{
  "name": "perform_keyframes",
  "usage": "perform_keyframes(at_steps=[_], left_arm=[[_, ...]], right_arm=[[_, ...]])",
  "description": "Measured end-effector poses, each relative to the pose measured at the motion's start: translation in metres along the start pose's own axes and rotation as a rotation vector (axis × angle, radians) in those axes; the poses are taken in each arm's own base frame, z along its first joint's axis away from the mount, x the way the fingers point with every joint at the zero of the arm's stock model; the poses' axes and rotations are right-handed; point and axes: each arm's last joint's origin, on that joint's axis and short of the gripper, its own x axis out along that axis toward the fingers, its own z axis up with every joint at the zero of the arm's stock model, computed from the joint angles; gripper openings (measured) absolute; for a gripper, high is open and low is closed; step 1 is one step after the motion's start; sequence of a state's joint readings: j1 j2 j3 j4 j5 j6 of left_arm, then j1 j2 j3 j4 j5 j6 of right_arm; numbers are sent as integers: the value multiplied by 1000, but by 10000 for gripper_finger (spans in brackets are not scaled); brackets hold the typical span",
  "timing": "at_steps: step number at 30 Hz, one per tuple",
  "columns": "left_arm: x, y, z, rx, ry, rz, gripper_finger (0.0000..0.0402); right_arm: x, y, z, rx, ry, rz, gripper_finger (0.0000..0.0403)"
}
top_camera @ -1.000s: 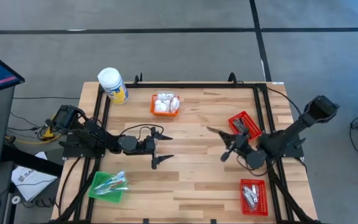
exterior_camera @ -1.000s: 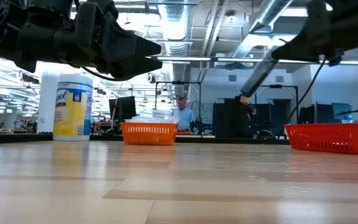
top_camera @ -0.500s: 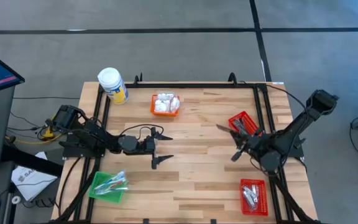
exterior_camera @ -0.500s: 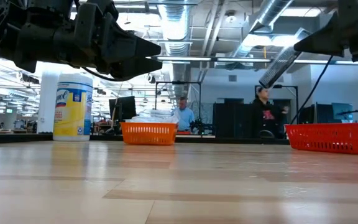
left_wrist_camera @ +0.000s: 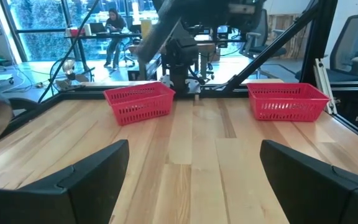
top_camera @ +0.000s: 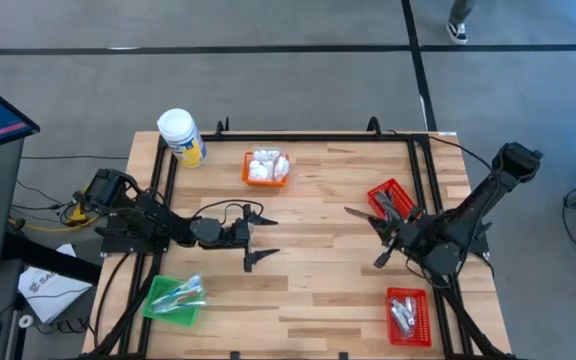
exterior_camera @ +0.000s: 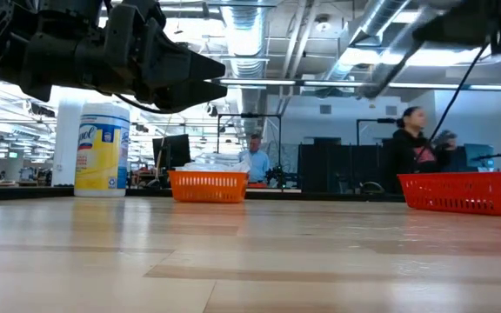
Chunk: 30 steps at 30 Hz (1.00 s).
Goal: Pick & Place Travel size toiletries
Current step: Put the black comb into the top red basket
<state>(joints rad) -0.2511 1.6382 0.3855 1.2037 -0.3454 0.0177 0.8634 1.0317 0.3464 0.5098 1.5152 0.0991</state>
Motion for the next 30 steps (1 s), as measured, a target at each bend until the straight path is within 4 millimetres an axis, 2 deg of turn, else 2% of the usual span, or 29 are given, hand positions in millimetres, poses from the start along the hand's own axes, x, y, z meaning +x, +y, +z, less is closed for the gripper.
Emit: perform_keyframes(at_steps=[9, 14, 21, 25, 30], left_arm=[[0, 0, 0, 0, 0, 5, 356], [0, 0, 0, 0, 0, 5, 356], [0, 0, 0, 0, 0, 4, 356], [0, 0, 0, 0, 0, 4, 356], [0, 0, 0, -1, 0, 4, 356]], right_arm=[[-12, 13, 54, -89, -13, 28, 4], [-16, 16, 67, -65, -18, 63, 4], [-13, 25, 55, -10, 10, 348, 4], [3, 25, 37, 48, 156, 460, 4], [26, 14, 15, 143, 409, 435, 4]])
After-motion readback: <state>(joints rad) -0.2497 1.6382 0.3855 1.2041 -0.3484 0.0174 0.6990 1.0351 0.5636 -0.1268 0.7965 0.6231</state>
